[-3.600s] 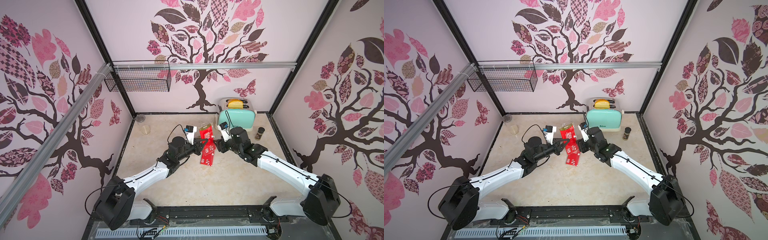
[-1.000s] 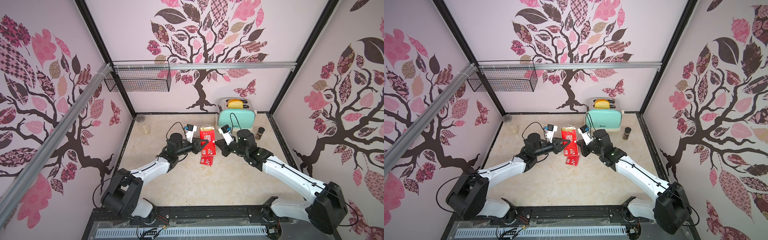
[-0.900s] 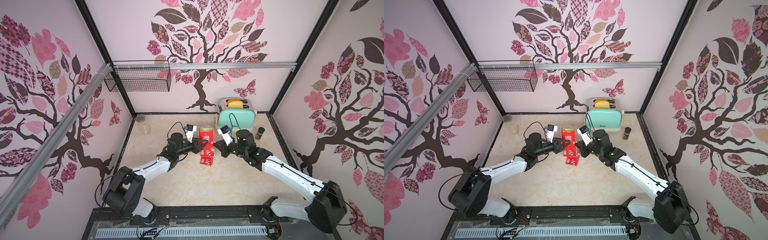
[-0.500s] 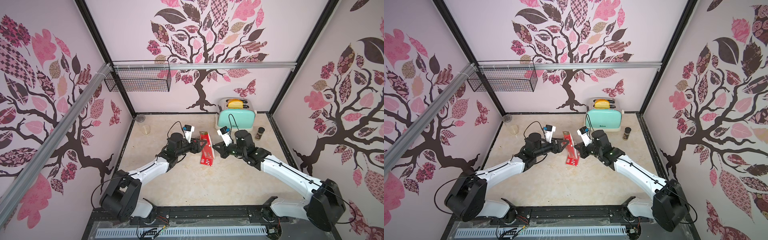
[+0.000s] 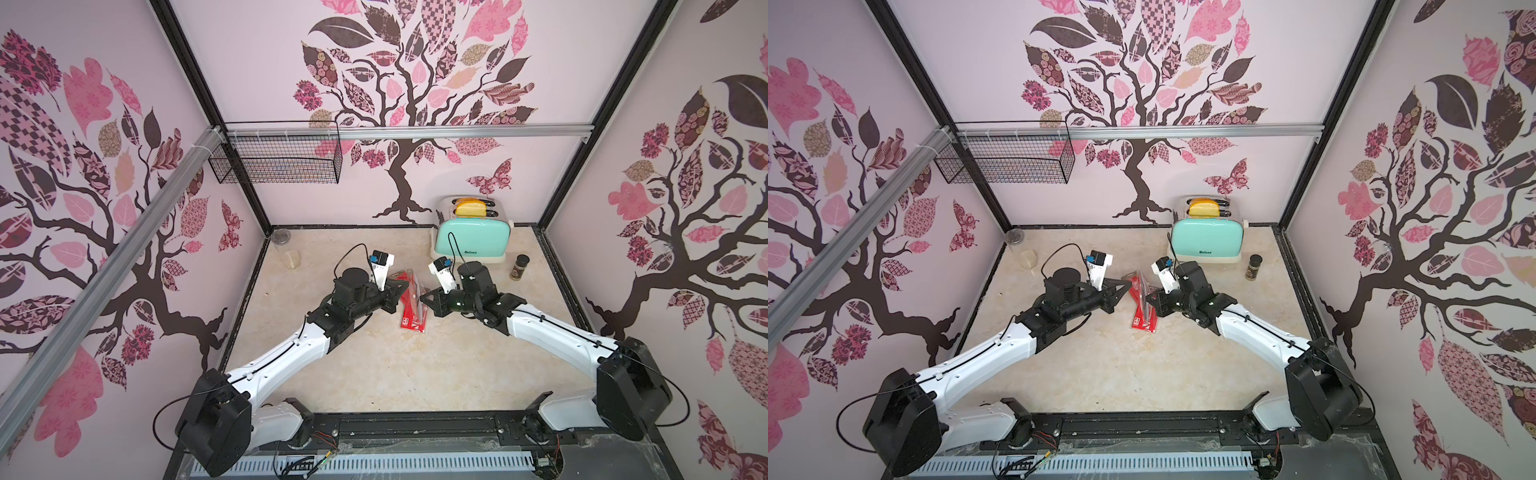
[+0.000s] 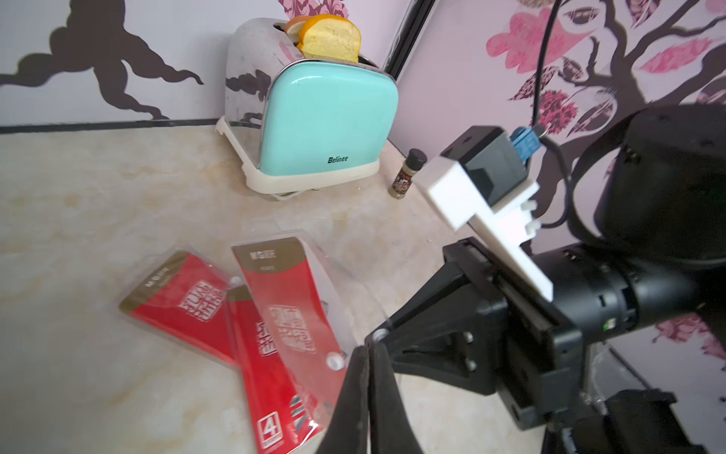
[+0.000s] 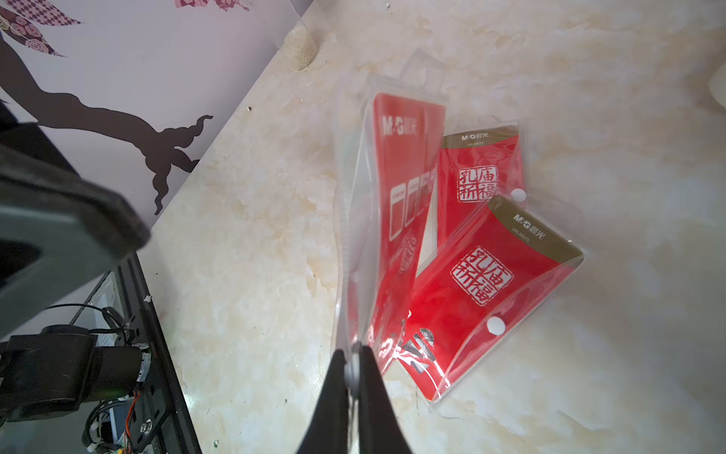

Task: Open the ruler set and take out the ruler
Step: Open the ruler set bag, then take out the ruler from the ruler set bag.

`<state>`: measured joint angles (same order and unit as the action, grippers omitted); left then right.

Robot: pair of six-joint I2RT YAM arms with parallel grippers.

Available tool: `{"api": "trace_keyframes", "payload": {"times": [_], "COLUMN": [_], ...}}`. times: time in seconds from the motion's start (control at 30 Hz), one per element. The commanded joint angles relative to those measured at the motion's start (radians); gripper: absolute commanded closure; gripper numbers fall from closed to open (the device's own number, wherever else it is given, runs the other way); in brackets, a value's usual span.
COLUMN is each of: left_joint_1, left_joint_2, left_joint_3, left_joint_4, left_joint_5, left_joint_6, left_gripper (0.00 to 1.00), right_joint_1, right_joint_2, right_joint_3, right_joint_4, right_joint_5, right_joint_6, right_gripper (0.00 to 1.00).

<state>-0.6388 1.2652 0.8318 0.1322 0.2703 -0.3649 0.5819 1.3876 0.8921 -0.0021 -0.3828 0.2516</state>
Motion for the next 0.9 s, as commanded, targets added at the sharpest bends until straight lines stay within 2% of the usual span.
{"api": "trace_keyframes", "payload": {"times": [0.0,0.3,0.57,0.87], "left_joint_1": [-0.016,-0.039,-0.042,-0.042], "left_joint_2": [0.056,0.155,0.198,0.227], "left_joint_3": [0.035,0.083,0.105,0.126], "left_joint_4": [-0.011,-0.002,-0.072,-0.113], "left_joint_5": [0.014,0.051,-0.052,-0.105], "left_joint_6": [-0.001,-0.024,-0.001,0.015], "left_gripper": [1.00,1.00,1.00,1.00], "right_joint_1": [0.004,0.004,0.004,0.004], "right_joint_2": [-0.003,-0.016,-0.041,-0.058], "right_joint_3": [0.050,0.062,0.055,0.063], "right_joint_4": [0.047,0.041,0.039,0.027], "right_joint_5": [-0.014,-0.004,-0.016,-0.046], "right_joint_6": [0.013,-0.011,-0.027,-0.038], "right_gripper": [1.00,1.00,1.00,1.00]}}
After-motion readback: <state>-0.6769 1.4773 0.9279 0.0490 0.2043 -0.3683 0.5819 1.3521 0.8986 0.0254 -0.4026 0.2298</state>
